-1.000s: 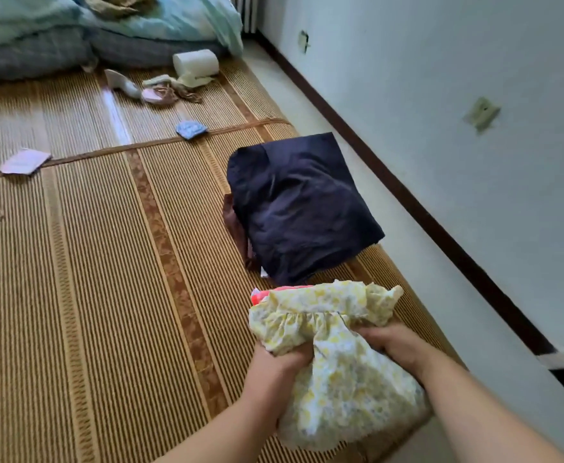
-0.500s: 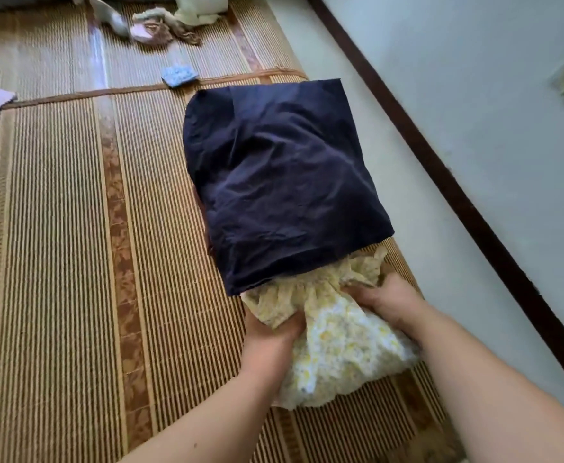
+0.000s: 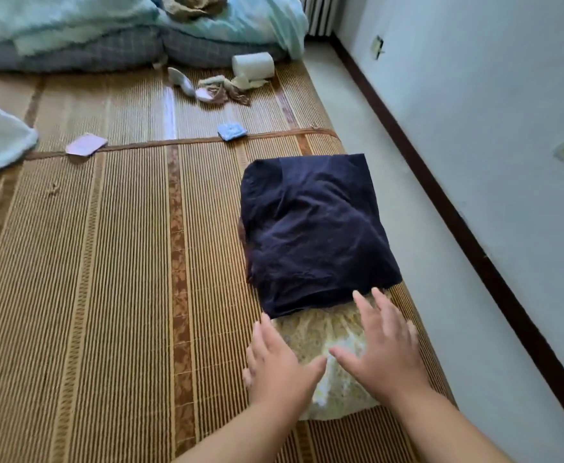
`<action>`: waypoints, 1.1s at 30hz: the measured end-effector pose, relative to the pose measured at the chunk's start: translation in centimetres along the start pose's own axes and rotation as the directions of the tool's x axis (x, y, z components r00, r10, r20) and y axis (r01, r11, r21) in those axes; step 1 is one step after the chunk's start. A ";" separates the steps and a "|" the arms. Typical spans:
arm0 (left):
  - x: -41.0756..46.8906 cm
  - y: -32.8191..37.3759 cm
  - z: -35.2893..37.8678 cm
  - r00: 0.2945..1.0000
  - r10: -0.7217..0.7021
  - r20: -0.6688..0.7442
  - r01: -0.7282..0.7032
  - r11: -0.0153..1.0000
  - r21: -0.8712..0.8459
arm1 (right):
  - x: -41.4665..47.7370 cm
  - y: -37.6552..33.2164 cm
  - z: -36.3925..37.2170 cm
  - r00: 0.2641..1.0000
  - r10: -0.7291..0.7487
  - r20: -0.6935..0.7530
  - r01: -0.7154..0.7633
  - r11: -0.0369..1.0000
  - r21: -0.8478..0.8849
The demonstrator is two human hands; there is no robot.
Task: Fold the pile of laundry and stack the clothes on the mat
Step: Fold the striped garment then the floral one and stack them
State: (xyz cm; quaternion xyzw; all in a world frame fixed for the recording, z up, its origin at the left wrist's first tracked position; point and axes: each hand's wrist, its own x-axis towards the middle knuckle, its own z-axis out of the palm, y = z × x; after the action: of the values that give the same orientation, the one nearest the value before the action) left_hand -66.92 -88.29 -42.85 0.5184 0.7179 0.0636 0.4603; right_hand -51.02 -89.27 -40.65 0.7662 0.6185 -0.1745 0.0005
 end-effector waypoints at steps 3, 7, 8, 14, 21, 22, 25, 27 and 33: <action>-0.6 0.1 -3.5 0.995 0.096 -0.032 -0.093 0.993 0.077 | -0.5 -3.6 -2.0 0.991 -0.129 0.023 0.132 0.980 -0.147; -1.1 -2.2 -10.4 0.962 0.271 -0.038 -0.255 0.937 0.240 | -1.1 -11.1 -3.9 0.963 -0.265 -0.050 0.247 0.940 -0.236; -1.2 -3.1 -12.3 0.955 0.295 -0.041 -0.274 0.923 0.269 | -1.2 -13.2 -3.9 0.960 -0.279 -0.027 0.263 0.932 -0.250; -1.9 -12.9 -26.0 0.930 0.342 -0.134 -0.284 0.901 0.329 | -1.7 -29.5 -1.7 0.930 -0.367 0.031 0.364 0.904 -0.225; -2.4 -32.2 -45.0 0.951 0.209 -0.228 -0.100 0.905 0.413 | -5.2 -54.2 5.9 0.844 -0.525 0.108 0.536 0.824 -0.184; -2.5 -35.2 -48.1 0.950 0.183 -0.254 -0.060 0.903 0.425 | -5.8 -58.0 7.3 0.824 -0.555 0.112 0.566 0.807 -0.167; -3.1 -41.9 -54.6 0.942 0.099 -0.320 0.048 0.905 0.422 | -7.5 -65.8 9.9 0.759 -0.630 0.162 0.650 0.745 -0.152; -3.5 -45.6 -57.1 0.934 0.032 -0.355 0.115 0.916 0.385 | -8.2 -69.7 11.2 0.716 -0.670 0.198 0.697 0.702 -0.145; -4.5 -52.1 -61.1 0.886 -0.069 -0.458 0.221 0.932 0.288 | -9.0 -77.5 12.8 0.618 -0.750 0.233 0.785 0.606 -0.132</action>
State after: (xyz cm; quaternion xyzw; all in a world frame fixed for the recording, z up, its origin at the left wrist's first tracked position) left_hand -146.90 -91.96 -35.10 0.5046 0.8406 0.0224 0.1954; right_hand -129.52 -82.34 -33.60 0.4045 0.9009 -0.1464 0.0582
